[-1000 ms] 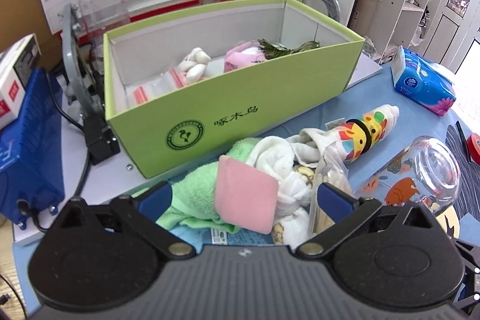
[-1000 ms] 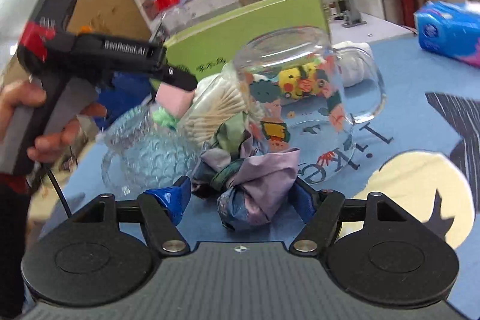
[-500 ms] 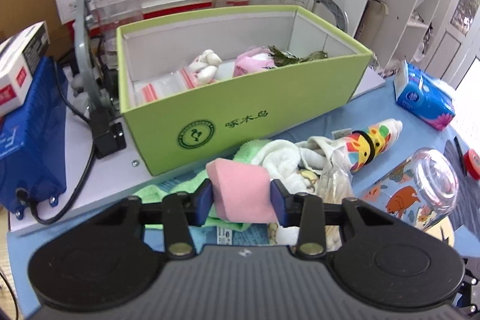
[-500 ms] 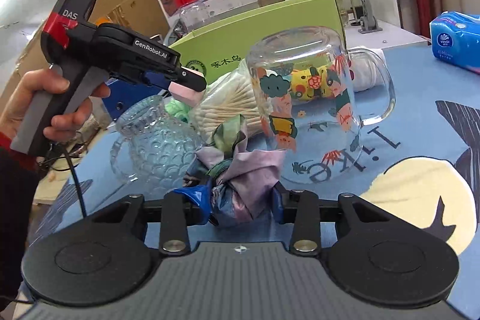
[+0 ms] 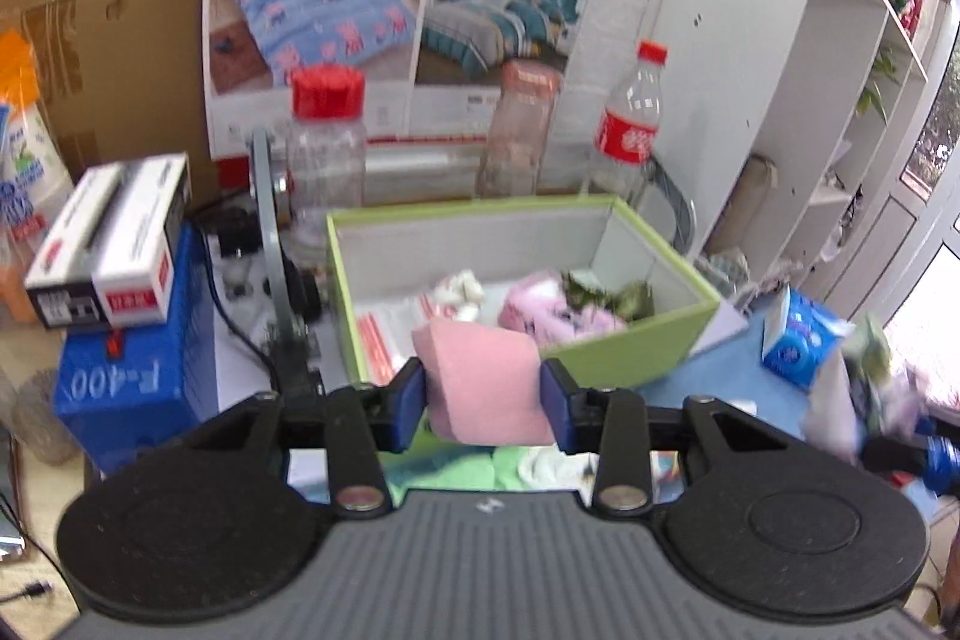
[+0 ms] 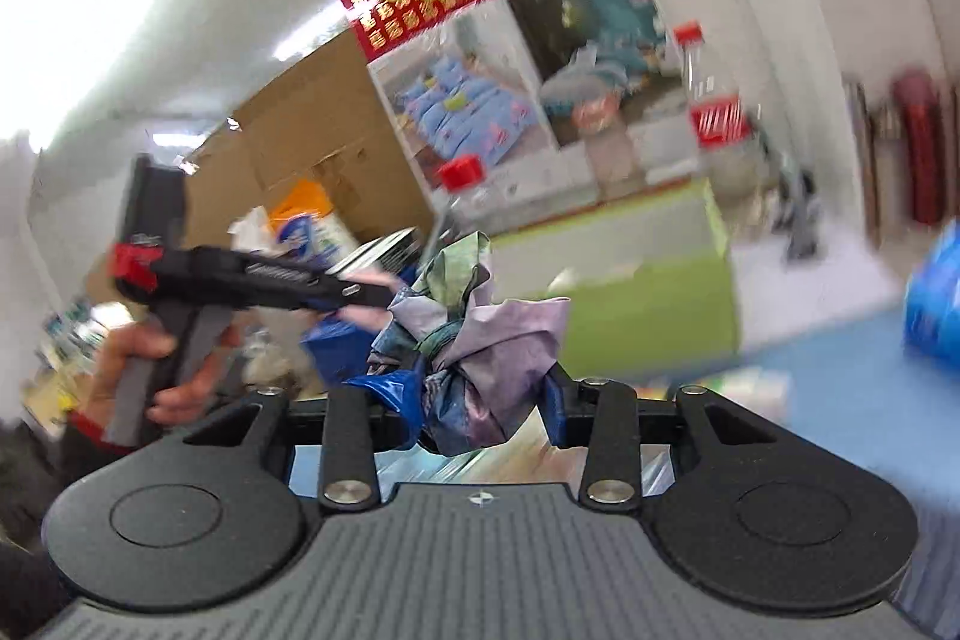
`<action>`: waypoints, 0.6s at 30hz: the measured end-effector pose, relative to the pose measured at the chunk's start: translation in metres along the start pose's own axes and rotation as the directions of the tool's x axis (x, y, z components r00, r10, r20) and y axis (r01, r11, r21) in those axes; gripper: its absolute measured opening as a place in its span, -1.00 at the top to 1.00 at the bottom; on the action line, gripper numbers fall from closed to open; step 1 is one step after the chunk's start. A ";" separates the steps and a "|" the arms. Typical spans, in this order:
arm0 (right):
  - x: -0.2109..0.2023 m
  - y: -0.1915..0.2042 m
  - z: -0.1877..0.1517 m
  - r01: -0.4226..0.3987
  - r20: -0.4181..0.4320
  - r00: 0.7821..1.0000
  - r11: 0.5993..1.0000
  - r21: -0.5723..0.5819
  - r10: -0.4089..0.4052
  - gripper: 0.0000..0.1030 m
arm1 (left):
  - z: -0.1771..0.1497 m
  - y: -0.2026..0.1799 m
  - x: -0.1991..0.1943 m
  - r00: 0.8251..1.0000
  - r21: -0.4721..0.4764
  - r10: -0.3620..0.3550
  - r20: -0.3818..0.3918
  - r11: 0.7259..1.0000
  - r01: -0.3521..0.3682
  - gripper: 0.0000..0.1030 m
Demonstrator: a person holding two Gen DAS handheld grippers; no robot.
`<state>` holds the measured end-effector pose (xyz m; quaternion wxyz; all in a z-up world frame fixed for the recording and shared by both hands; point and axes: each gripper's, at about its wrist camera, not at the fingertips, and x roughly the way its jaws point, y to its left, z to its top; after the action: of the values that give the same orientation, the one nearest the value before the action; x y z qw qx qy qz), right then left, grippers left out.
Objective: Organize soft objects
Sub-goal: 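Carry the pink sponge with the left tool into the green box while the right tool drops the cloth there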
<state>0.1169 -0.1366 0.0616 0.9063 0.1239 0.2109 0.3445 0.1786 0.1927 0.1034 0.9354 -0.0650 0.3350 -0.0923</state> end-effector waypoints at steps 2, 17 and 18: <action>0.020 -0.012 0.035 0.047 -0.005 0.999 0.997 -0.066 -0.047 0.55 | 0.016 0.001 0.007 1.000 -0.011 -0.015 0.003 1.000 0.015 0.24; 0.210 -0.088 0.080 0.105 -0.333 0.936 0.994 -0.041 -0.112 0.40 | 0.044 0.026 0.104 0.990 -0.058 0.115 -0.081 0.991 -0.120 -0.31; 0.211 -0.088 0.079 0.119 -0.335 0.933 0.992 -0.048 -0.128 0.39 | 0.043 0.028 0.101 0.991 -0.063 0.116 -0.067 0.991 -0.120 -0.30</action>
<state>0.3466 -0.0647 0.0355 0.8782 0.0372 0.3658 0.3059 0.2867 0.2005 0.0691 0.9256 -0.0732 0.3704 -0.0275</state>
